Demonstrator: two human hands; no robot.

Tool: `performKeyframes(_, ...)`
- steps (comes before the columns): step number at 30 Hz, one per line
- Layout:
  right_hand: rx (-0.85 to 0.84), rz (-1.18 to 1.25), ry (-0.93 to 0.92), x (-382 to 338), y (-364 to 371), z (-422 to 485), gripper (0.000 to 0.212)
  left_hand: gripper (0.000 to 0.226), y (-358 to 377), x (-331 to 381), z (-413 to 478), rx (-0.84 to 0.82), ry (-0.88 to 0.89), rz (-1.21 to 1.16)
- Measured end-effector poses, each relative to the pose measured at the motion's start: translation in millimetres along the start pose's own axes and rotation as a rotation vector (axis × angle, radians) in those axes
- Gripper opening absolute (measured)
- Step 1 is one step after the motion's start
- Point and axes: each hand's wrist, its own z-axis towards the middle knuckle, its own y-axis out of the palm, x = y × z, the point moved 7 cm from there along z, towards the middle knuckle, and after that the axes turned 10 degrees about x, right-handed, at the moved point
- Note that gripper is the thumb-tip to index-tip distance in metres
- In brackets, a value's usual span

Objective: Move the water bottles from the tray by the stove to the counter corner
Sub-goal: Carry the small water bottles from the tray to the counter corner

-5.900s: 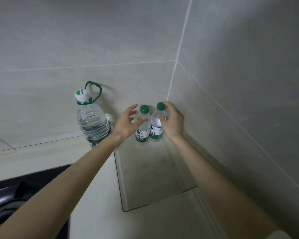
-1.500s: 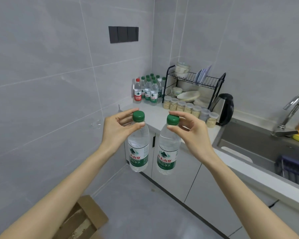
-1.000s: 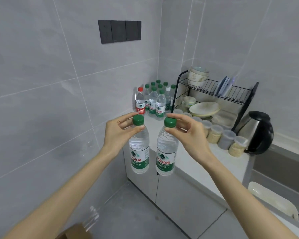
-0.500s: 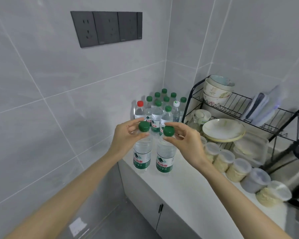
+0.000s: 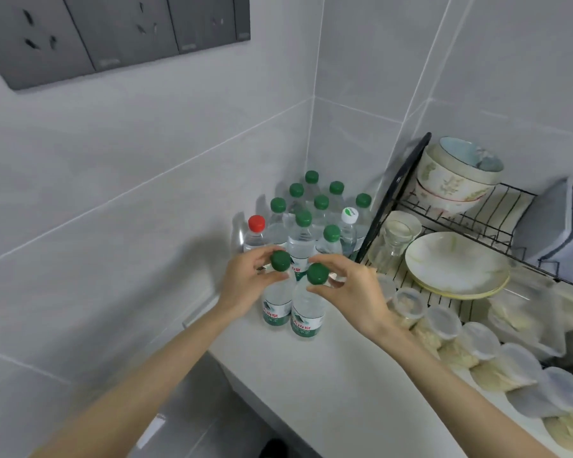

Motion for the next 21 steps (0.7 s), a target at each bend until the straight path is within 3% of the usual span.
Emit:
performKeyframes(8,0.043,-0.044,0.067,20,21,36,0.038,0.039,11,-14,43,-0.030,-0.018,0.007)
performKeyframes(14,0.061,-0.040,0.062,30,25,45,0.038,0.029,16,-15,56,-0.063,0.081,0.087)
performKeyframes(21,0.027,-0.053,0.013,32,24,46,0.036,0.035,18,-15,57,-0.030,0.060,0.122)
